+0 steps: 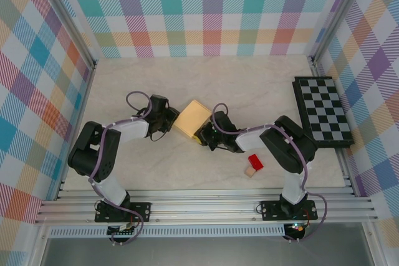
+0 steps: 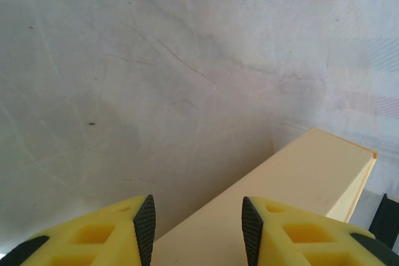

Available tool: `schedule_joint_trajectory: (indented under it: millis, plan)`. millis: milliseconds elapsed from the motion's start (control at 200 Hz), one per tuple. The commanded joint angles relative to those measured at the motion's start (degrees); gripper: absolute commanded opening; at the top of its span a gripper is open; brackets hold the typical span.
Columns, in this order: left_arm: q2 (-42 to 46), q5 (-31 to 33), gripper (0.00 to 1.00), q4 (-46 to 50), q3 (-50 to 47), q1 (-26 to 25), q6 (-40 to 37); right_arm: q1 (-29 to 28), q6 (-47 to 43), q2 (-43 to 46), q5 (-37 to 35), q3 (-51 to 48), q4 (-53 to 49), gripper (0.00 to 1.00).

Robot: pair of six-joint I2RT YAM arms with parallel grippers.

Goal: Fold the paper box

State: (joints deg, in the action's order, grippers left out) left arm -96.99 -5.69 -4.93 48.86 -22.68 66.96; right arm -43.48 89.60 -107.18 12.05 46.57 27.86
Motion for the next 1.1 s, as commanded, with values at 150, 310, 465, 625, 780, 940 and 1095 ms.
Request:
schedule_joint_trajectory:
  millis: [150,310,465,625,780,940,1095]
  plan:
    - [-0.6,-14.6,0.43,1.1,-3.0,-8.3,5.1,-0.8,3.6,2.8,-2.8,1.3,16.2,0.08]
    - [-1.7,-14.7,0.43,0.1,-3.4,-8.2,5.7,-0.8,3.4,4.1,-3.4,0.9,16.0,0.08]
    - [-2.7,-13.4,0.43,2.9,-1.6,-7.2,3.1,-0.8,0.3,6.0,-3.5,0.7,9.6,0.08]
    - [-3.2,-11.8,0.42,6.5,-0.3,-4.4,-0.5,-0.1,-1.1,8.8,-5.3,-4.1,6.2,0.09]
    - [-2.6,-10.7,0.43,8.8,0.1,-1.4,-3.4,2.0,-2.9,10.6,-3.9,-7.5,3.0,0.09]
    - [-2.6,-9.6,0.43,10.9,1.1,0.1,-5.8,2.9,-7.2,13.3,-3.7,-8.5,-2.6,0.09]
    - [-2.7,-8.0,0.43,13.1,2.4,1.3,-9.0,3.4,-10.9,17.6,-6.0,-10.1,-8.6,0.11]
